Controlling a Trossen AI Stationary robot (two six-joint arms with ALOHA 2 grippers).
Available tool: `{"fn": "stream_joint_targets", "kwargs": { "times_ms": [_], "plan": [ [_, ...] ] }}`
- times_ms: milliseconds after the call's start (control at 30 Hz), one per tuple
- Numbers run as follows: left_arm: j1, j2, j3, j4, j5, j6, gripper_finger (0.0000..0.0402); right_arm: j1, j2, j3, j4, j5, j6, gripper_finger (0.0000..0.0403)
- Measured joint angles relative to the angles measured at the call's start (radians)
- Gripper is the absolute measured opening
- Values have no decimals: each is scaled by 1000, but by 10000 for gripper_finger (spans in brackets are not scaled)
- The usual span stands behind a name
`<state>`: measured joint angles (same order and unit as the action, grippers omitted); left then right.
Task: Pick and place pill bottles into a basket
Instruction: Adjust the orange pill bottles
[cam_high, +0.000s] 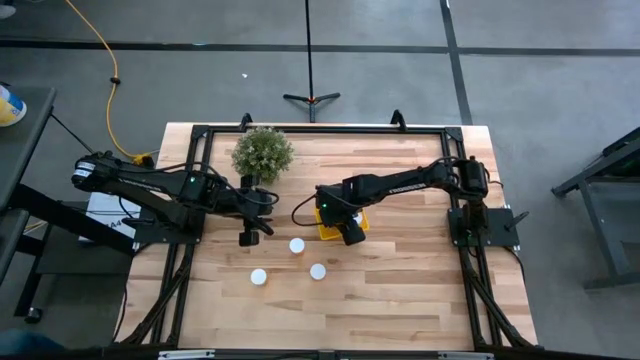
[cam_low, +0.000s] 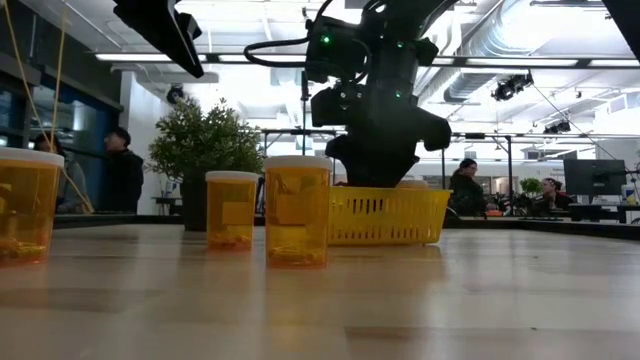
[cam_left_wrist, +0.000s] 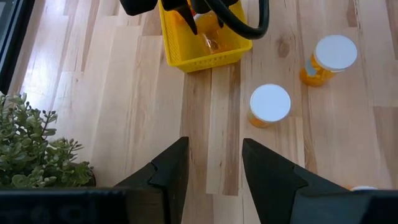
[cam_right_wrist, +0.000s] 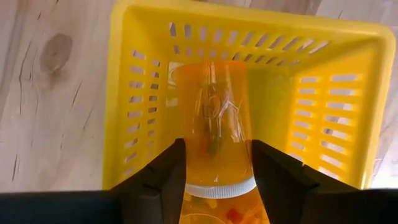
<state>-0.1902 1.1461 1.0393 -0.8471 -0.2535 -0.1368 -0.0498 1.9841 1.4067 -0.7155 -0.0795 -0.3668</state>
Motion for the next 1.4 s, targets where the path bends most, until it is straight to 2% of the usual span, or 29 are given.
{"fn": "stream_joint_targets", "kwargs": {
  "times_ms": [433,633,767,1067,1233,1400],
  "plan": [
    [0,0,0,0,0,-3,184,0,-28,0,-6,1,26,134],
    [0,0,0,0,0,-3,184,0,-28,0,-8,-47,14,131],
    [0,0,0,0,0,-3,184,8,-28,0,-5,-55,-23,160],
    [0,0,0,0,1,-2,184,40,-7,0,2,-25,-102,283],
    [0,0,0,0,1,0,184,39,8,0,-2,29,-125,297],
    [0,0,0,0,1,0,184,35,7,0,2,20,-136,288]
  ]
}}
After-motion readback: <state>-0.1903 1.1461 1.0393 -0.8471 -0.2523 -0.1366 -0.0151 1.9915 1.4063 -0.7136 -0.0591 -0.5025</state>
